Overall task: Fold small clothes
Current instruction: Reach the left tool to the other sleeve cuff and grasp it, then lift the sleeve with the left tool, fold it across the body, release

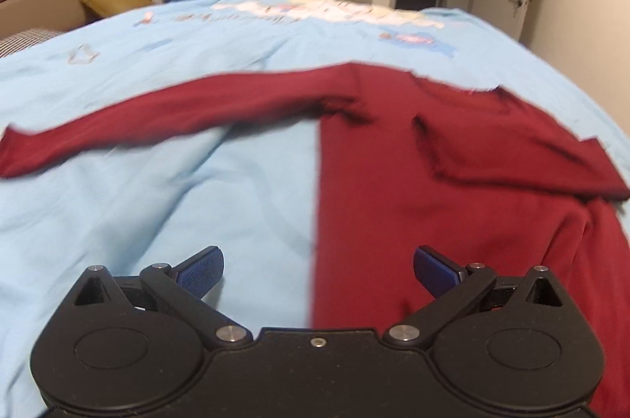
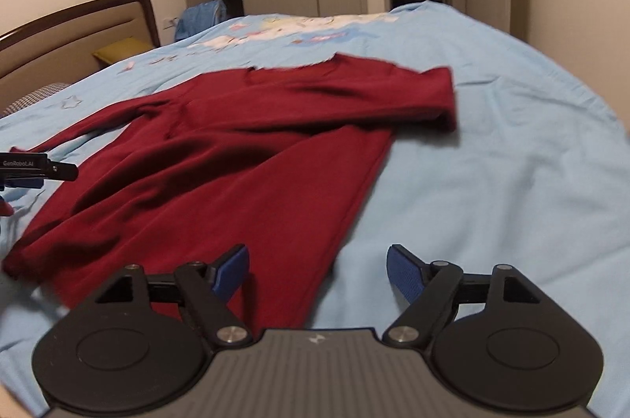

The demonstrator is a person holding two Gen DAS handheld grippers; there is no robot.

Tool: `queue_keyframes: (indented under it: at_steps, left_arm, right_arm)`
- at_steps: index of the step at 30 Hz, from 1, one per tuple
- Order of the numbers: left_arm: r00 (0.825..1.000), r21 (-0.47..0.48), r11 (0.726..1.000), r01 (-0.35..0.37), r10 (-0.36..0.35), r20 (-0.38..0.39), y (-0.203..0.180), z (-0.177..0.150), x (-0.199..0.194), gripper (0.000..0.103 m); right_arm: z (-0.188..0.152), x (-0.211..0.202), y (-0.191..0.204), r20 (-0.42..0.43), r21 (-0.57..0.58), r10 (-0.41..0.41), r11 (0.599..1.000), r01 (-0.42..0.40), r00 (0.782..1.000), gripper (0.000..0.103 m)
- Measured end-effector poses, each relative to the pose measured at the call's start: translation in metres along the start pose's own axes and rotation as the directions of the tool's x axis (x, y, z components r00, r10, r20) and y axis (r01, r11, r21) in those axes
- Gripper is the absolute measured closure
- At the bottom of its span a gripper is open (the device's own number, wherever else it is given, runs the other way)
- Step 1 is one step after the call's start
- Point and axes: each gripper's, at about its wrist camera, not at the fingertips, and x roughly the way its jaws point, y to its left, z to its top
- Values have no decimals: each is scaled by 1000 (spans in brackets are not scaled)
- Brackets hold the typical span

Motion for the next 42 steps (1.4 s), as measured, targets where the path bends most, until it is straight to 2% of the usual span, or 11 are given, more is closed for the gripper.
queue_keyframes:
  at_steps: [5,10,14,20,22,26,30,32,34,37,42]
  left_arm:
    - [1000,-60,998,-27,28,9,36,-10,-15,1]
    - [995,-302,953,-35,61,76,92,5,-15,1]
    - [984,-447,890,-87,148,102,133,22,-8,1]
    - [950,-666,737,-116,278,142,198,33,-8,5]
    - [942,-700,704,-120,303,143,210,38,-4,10]
    - [928,-717,682,-147,345,138,220,51,12,33]
    - [908,-785,587,-196,411,80,236,50,28,69]
    - [896,-802,564,-195,435,88,242,50,31,87]
    - [886,-795,573,-202,453,101,243,54,32,99]
    - [871,-763,617,-193,466,156,241,65,30,102]
    - [834,-612,777,-146,429,346,215,111,15,102]
  right_arm:
    - [-9,-11,13,9,23,-9,1000,9,1000,21]
    - [-13,-21,14,18,48,-36,998,36,999,11]
    - [-15,-28,16,24,66,-54,996,53,998,3]
    - [-11,-30,25,25,67,-67,996,66,997,0]
    - [-9,-28,28,18,58,-68,996,67,998,0]
    - [-6,-24,37,5,41,-72,997,71,997,0]
    - [-5,-23,41,-7,33,-77,997,77,997,0]
    - [-5,-22,41,-13,32,-80,996,80,997,0]
    - [-4,-21,41,-19,34,-80,996,80,997,0]
    - [-4,-20,39,-22,35,-76,996,77,997,0]
    - [-3,-20,38,-9,37,-65,997,65,998,0]
